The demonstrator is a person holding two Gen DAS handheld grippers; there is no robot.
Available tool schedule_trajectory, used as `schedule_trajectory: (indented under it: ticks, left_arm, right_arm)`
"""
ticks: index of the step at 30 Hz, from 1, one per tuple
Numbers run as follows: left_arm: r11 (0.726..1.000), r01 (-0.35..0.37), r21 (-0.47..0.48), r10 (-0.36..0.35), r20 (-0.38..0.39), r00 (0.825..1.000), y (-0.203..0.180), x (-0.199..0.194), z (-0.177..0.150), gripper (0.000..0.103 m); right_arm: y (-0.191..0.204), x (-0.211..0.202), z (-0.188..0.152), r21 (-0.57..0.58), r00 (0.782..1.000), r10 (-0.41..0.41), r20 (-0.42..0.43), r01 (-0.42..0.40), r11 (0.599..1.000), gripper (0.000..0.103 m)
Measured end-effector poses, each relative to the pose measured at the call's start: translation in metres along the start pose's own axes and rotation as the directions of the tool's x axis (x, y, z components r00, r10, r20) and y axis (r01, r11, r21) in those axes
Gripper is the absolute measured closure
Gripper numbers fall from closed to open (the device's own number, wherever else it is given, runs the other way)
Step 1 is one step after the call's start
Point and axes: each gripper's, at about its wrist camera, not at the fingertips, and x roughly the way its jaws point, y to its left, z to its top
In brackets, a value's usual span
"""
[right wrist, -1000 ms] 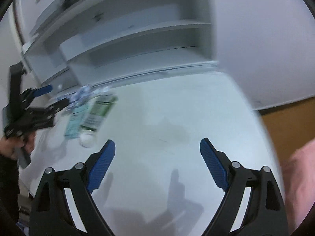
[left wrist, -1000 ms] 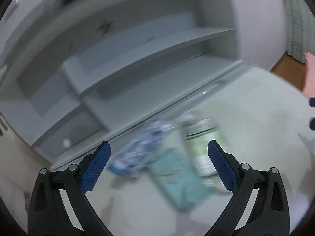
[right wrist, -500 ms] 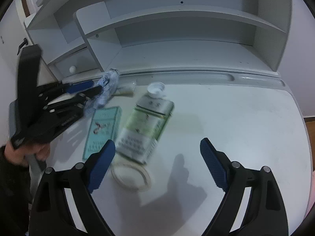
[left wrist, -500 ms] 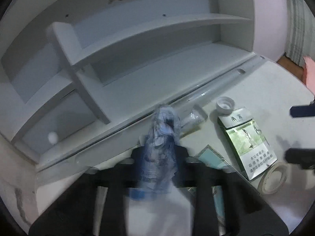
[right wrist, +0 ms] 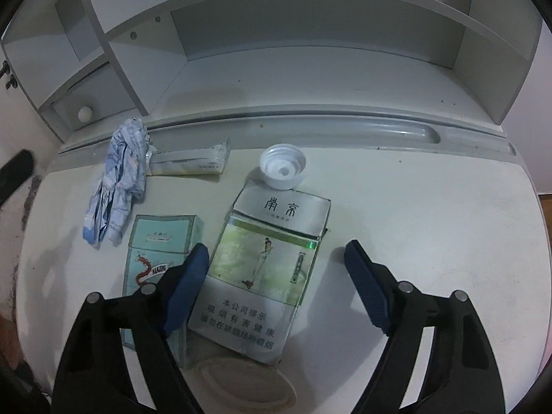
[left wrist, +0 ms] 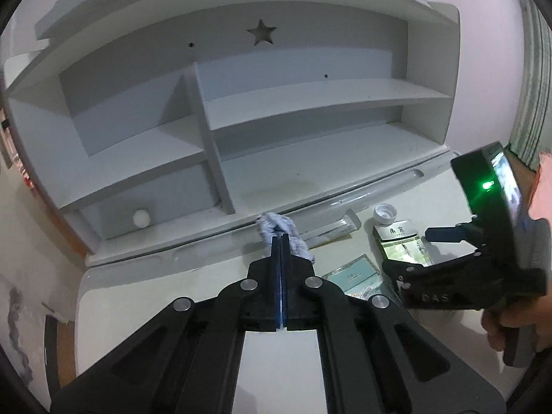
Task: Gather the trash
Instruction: 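Grasp the crumpled blue-white wrapper with the left tool while the right tool grasps the cigarette pack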
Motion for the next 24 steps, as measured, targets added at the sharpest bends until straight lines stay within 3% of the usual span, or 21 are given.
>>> schedule_trajectory:
  ticks: [3, 8, 10, 12, 13, 14, 16, 21, 22, 24]
  left_arm:
    - [1.0, -0.017, 0.006, 0.017, 0.006, 1.0, 0.001, -0.009, -0.001, 0.103]
    - [0.997, 0.009, -0.074, -0.012, -0.047, 0.999, 0.012, 0.009, -0.003, 0.103]
    - [0.993, 0.034, -0.11, -0.043, -0.081, 0.996, 0.015, 0.022, -0.002, 0.097]
    - [0.993, 0.033, -0.111, -0.045, -0.108, 0.993, 0.012, 0.04, -0.001, 0.056]
    - [0.995, 0.001, -0.104, -0.012, -0.11, 0.994, 0.009, 0.05, 0.0, 0.016]
    - [0.994, -0.023, -0.106, 0.012, -0.104, 0.994, 0.007, 0.055, 0.0, 0.011]
    - [0.993, -0.036, -0.111, 0.02, -0.146, 0.989, 0.005, 0.074, -0.002, 0.014]
    - [0.993, -0.043, -0.109, 0.018, -0.218, 0.976, 0.0, 0.102, -0.011, 0.04]
    - [0.994, -0.04, -0.099, 0.017, -0.224, 0.975, -0.001, 0.103, -0.013, 0.061]
    - [0.995, -0.06, -0.085, 0.038, -0.239, 0.97, -0.003, 0.102, -0.014, 0.065]
  right_arm:
    - [0.005, 0.0, 0.0, -0.022, 1.0, -0.028, 0.007, 0.028, 0.999, 0.04]
    - [0.004, -0.012, -0.002, -0.026, 0.999, -0.028, 0.031, 0.029, 0.999, 0.043]
    - [-0.001, -0.023, -0.002, -0.022, 0.999, -0.02, 0.044, 0.021, 1.0, 0.043]
    - [-0.004, -0.033, -0.005, -0.025, 0.998, -0.013, 0.053, 0.014, 1.0, 0.043]
    - [-0.006, -0.038, -0.007, -0.026, 0.998, -0.007, 0.059, 0.008, 1.0, 0.043]
    - [-0.008, -0.043, -0.01, -0.027, 0.998, 0.0, 0.064, 0.001, 1.0, 0.043]
    - [-0.012, -0.051, -0.016, -0.027, 0.997, 0.008, 0.072, -0.006, 1.0, 0.043]
    - [-0.027, -0.067, -0.028, -0.025, 0.997, 0.017, 0.079, -0.016, 1.0, 0.043]
    - [-0.03, -0.069, -0.03, -0.026, 0.997, 0.018, 0.081, -0.016, 1.0, 0.043]
    - [-0.038, -0.074, -0.033, -0.028, 0.996, 0.033, 0.085, -0.03, 0.999, 0.043]
